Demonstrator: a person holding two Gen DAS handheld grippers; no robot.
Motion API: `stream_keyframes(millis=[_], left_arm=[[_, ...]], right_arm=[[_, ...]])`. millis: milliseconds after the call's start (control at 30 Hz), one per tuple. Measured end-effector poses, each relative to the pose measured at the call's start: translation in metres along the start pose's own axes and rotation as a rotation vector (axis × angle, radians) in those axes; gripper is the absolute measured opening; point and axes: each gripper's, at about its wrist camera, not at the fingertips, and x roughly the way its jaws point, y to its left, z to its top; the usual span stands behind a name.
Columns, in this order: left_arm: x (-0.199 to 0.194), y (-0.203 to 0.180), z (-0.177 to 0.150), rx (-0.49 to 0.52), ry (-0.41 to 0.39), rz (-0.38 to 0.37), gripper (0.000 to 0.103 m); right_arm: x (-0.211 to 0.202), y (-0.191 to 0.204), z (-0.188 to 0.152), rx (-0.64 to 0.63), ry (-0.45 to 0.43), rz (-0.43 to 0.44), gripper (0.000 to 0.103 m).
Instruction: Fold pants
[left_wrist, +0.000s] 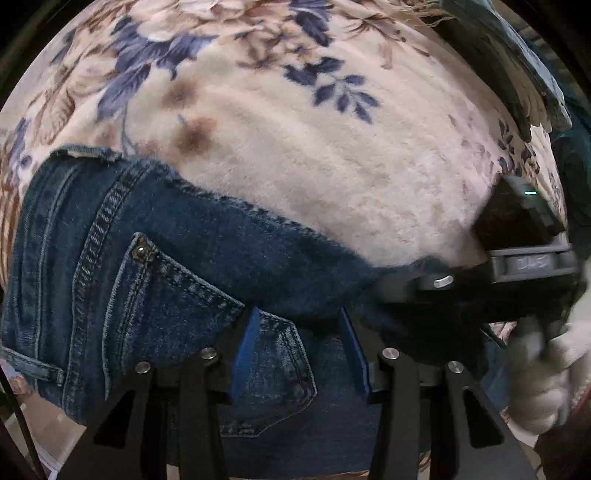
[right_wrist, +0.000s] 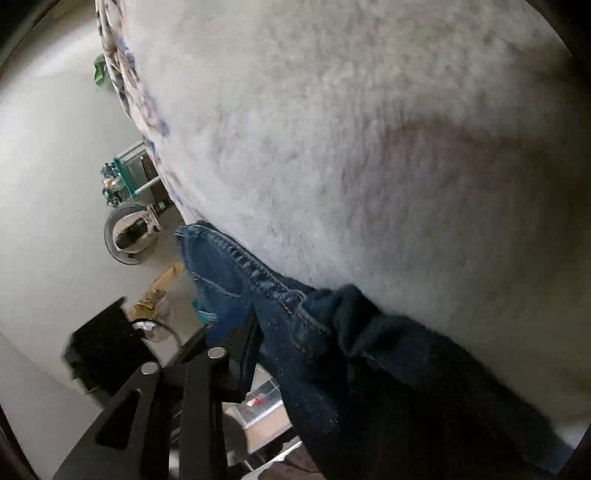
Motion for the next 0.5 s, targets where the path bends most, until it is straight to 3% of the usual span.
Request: stream_keyframes(millis=[67, 233, 333, 400, 433, 500], left_arm=[[0.001, 0.006, 0.0, -0.015, 0.004, -0.029, 0.042], [-0.002, 0.009, -0.005, -0.025, 0.006, -0.006, 0.042], [-0.008, 0.008, -0.009, -0.036, 0.005, -0.006, 0.042], [-0.01, 0.005, -0.008, -0.042, 0.006, -0.013, 0.042], [-0.01, 0.003, -0.009, -0.039, 0.006, -0.002, 0.042], [-0.008, 0.0, -0.009, -0.03, 0.007, 0.002, 0.042]], right_arm=[[-0.03, 0.0, -0.006, 0.022, -0.09, 0.055, 0.014], [-0.099, -0.014, -0.019, 0.087, -0.261, 0.045, 0.012], [-0.114, -0.008, -0.021, 0.062, -0.24, 0.012, 0.014], [-0.102, 0.0, -0.018, 0.045, -0.174, -0.011, 0.03], [-0.091, 0.004, -0.013, 0.04, -0.136, -0.043, 0.052], [-0.068, 0.006, 0.0, 0.056, -0.078, -0.093, 0.058]])
